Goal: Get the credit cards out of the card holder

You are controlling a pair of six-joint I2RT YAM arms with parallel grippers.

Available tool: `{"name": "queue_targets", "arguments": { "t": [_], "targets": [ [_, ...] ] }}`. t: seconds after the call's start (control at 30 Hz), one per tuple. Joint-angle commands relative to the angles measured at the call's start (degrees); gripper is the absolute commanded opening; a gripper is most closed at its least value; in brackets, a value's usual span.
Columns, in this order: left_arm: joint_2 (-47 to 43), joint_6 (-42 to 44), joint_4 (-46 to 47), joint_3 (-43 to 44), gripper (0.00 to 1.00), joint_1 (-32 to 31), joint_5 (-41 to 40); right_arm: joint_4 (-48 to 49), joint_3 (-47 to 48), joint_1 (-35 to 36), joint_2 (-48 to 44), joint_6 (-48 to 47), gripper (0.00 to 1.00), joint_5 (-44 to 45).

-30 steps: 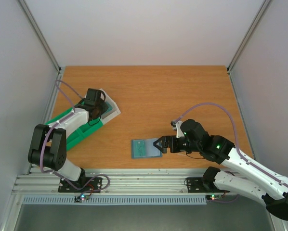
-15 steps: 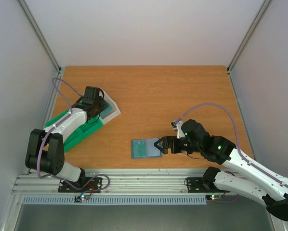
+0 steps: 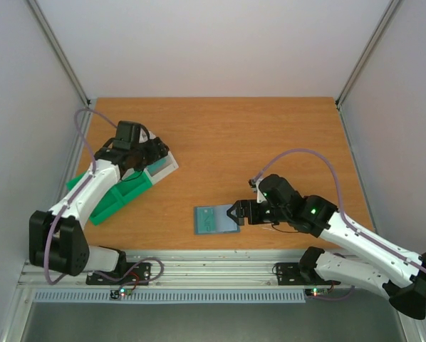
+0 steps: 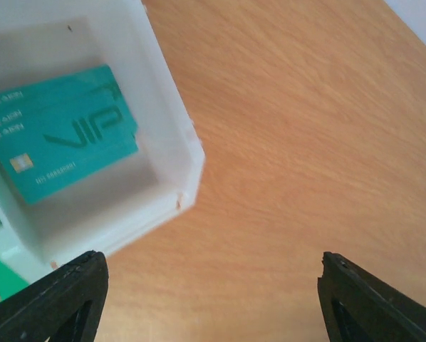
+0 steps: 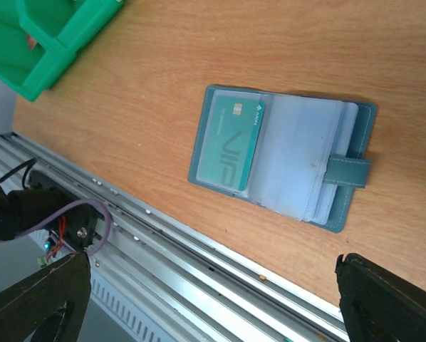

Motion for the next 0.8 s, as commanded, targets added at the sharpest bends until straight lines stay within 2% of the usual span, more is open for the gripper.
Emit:
{"name": "queue_targets", "arguments": {
  "t": [0.0, 0.17, 0.3, 0.37, 0.6, 0.77],
  "targets": [
    [-6.68, 6.28, -5.79, -1.74, 0.82, 0.17, 9.62, 3.94, -0.12, 0.17, 2.83, 1.07, 0.91, -0.89],
    [-12.81, 9.13, -9.64, -4.92, 0.8, -1.45, 17.78, 12.14, -3.78, 0.17, 7.49, 3.11, 0.7, -4.06],
    [-16.04, 9.87, -11.28, -9.02, 0.75, -5.03, 18.73, 17.37, -5.67, 0.23, 11.62, 4.48, 0.44, -4.2],
    [-17.47, 8.71, -10.02, -11.58, 0.72, -7.07, 18.81, 19.96, -6.47, 0.25, 13.56, 5.45, 0.35, -3.9],
    [-19.66, 1.73, -0.06, -21.07, 0.56, -12.98, 19.58, 25.99, -5.31, 0.25, 23.73, 5.99, 0.27, -5.08],
    [-20.56, -2.24, 6.57, -25.98, 0.52, -15.89, 18.72, 30.08, -4.85, 0.2, 28.96, 5.62, 0.24, -4.43]
  ]
}}
